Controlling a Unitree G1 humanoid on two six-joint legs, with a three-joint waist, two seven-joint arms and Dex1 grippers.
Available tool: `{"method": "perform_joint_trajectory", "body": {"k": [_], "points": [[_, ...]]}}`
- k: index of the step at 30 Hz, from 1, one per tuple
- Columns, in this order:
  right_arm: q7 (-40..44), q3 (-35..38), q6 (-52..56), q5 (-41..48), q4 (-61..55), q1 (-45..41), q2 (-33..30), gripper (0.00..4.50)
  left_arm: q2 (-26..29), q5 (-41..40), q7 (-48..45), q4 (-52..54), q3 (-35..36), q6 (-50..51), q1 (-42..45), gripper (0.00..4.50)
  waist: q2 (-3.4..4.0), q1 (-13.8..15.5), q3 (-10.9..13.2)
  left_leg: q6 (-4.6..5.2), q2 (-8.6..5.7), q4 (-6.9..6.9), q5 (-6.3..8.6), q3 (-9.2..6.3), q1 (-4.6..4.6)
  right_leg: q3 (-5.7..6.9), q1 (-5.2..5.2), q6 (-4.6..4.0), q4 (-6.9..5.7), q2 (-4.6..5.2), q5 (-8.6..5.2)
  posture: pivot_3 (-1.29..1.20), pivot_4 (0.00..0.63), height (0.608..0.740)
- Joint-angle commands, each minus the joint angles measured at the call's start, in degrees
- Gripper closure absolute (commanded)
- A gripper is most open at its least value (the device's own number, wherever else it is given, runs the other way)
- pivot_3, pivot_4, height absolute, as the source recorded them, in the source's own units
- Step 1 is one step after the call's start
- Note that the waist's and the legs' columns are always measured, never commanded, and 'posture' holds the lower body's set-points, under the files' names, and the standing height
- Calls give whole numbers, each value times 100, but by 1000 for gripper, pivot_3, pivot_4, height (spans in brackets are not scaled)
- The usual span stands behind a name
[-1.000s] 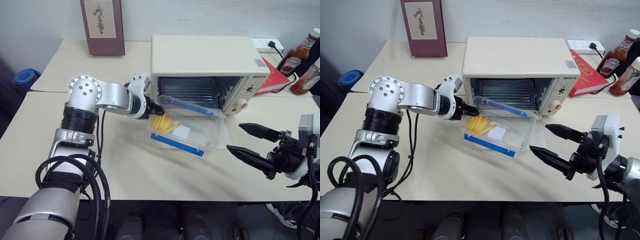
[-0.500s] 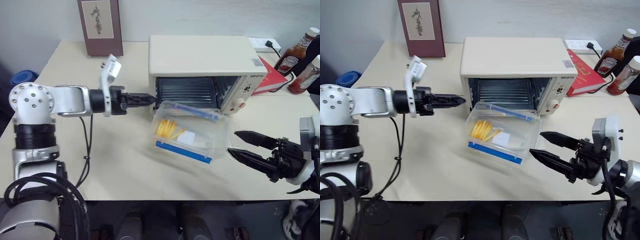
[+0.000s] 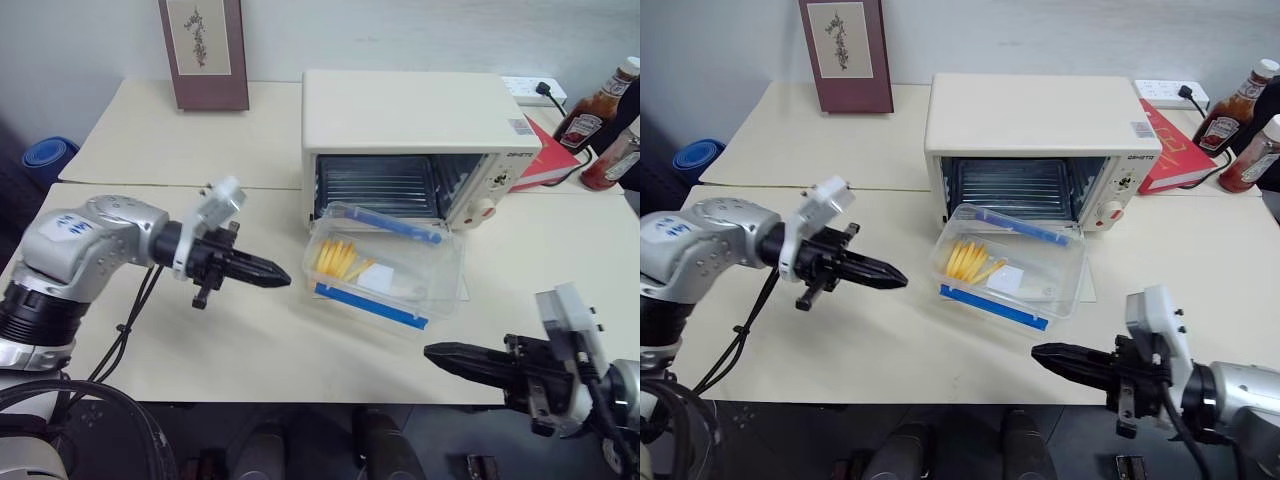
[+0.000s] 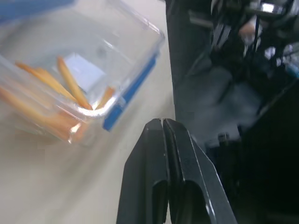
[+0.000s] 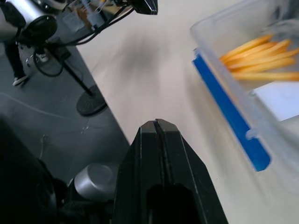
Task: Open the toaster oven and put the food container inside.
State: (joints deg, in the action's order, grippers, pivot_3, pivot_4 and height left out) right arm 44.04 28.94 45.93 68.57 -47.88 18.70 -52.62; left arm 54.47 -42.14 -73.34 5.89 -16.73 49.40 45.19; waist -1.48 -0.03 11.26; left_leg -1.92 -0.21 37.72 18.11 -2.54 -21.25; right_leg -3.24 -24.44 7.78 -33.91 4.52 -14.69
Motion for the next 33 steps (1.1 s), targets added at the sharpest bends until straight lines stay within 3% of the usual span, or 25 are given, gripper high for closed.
{"method": "perform_joint_trajectory", "body": {"k": [1, 10, 15, 20, 27, 33], "points": [[-345, -755, -216, -810, 156, -423, 89, 4500, -316, 771, -66, 36, -328, -560, 75, 4460, 0, -2, 0, 3, 0, 6, -1, 0, 2, -1, 6, -3, 0, 0, -1, 0, 150, 740], [-1275, -1829, -423, -2495, 954, -1541, 475, 4500, -1308, 1411, 670, -224, -220, -492, -25, 4460, -1, -4, 0, 15, -1, 25, 3, -4, -7, -2, -10, 12, -37, -1, 7, 0, 150, 740], [-1858, -2151, -623, -3192, 1524, -2381, 1088, 4500, -2149, 1271, 1653, -207, 243, 76, -120, 4460, -1, -16, 0, 18, -2, 40, 4, -3, -7, -5, -10, 17, -49, 0, 9, 0, 150, 740], [-2132, -2411, -827, -3748, 2069, -3070, 1592, 4500, -3062, 1663, 2984, -593, 587, 176, 50, 4460, 0, -6, 0, 17, -2, 40, 3, -7, 1, -4, -10, 16, -63, -1, 9, 0, 150, 740], [-2188, -2689, -1153, -4332, 3064, -3876, 2169, 4500, -3673, 2192, 4039, -1393, 938, -242, 434, 4460, 1, -10, 0, 11, -2, 38, 0, -3, 0, -4, -19, 17, -72, -1, 9, 0, 150, 740], [-2301, -2720, -1620, -4793, 4032, -4480, 2659, 4500, -4073, 2387, 4347, -2085, 1123, -677, 678, 4460, 3, -14, -1, 7, -3, 33, -2, -3, -2, -3, -20, 17, -81, 0, 9, 0, 150, 740]]}}
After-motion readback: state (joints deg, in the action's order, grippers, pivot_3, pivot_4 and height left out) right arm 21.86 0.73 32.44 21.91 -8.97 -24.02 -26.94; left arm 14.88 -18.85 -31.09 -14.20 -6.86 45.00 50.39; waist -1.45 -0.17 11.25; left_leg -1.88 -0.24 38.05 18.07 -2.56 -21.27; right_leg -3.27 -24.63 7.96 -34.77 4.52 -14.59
